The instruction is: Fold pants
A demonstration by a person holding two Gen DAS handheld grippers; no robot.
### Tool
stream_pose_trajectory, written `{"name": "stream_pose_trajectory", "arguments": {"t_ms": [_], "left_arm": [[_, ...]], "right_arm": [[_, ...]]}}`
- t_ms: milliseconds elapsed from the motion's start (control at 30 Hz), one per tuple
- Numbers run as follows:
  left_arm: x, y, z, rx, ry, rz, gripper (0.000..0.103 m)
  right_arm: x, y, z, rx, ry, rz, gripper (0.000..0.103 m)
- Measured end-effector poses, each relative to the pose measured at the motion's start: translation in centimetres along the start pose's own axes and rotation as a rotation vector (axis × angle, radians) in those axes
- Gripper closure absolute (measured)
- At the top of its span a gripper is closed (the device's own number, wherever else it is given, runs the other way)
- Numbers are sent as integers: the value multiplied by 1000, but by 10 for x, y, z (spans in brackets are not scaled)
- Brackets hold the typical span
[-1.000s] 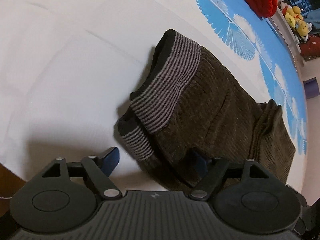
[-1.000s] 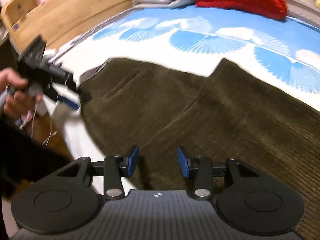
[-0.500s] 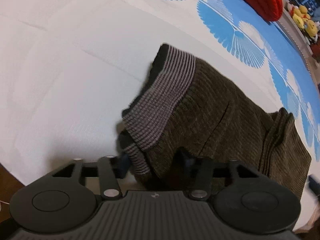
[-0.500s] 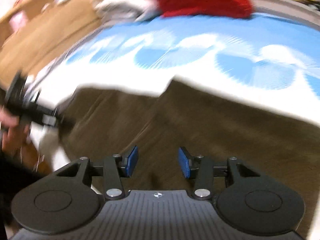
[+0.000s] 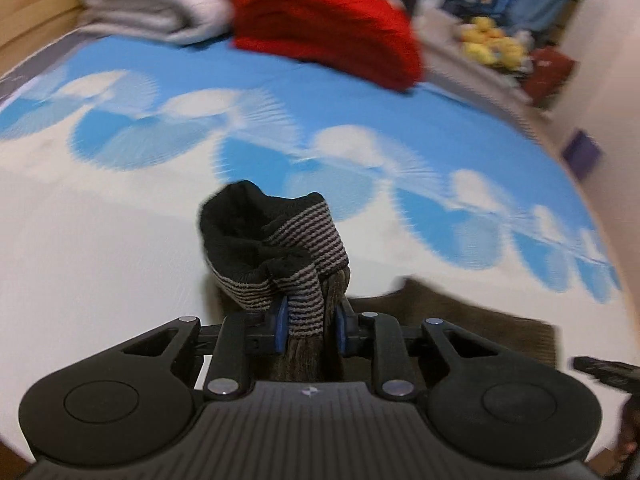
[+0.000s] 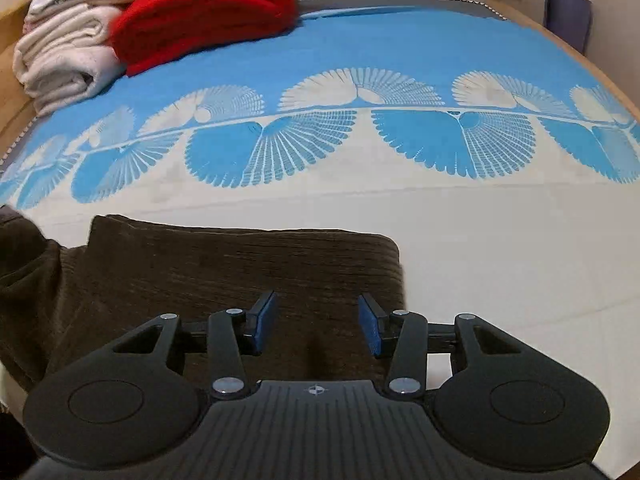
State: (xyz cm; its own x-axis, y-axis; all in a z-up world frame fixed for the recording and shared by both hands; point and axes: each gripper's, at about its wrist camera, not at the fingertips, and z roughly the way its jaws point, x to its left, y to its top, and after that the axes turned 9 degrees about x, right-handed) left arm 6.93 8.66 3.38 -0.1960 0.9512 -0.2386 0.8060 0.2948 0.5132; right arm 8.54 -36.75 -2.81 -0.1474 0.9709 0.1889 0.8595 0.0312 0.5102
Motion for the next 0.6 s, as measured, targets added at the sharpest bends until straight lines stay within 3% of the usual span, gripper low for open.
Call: {"name": "stream_pose_trajectory", "arguments": {"t_ms": [100,200,367,400,500,533,567,600], "left_arm": [[-53,0,4,1,-90,95,80],[-110,-12,14,20,-184,218,80],[-198,-55,33,85,-382,468,81],[-212,-67,38,108,-432,528,98],[-248,-100,57,260,-628,634,103],[-255,-110,61,266,-594,688,102],[-262,-119,67,236,-489,745,100],[-260,-120,72,220,-433,746,96]], "right_arm": [[-7,-4,-5,-3,-25,-17,58],[-18,-6,-10,3,-12,43,58],[-36,-8,-23,-1,28,110,58],[-39,-9,-23,2,37,121,58],[-47,-9,-24,11,70,155,58],[-49,-9,-23,15,84,167,57],[-50,-8,-22,20,97,180,57],[-52,-8,-19,30,108,193,56]]}}
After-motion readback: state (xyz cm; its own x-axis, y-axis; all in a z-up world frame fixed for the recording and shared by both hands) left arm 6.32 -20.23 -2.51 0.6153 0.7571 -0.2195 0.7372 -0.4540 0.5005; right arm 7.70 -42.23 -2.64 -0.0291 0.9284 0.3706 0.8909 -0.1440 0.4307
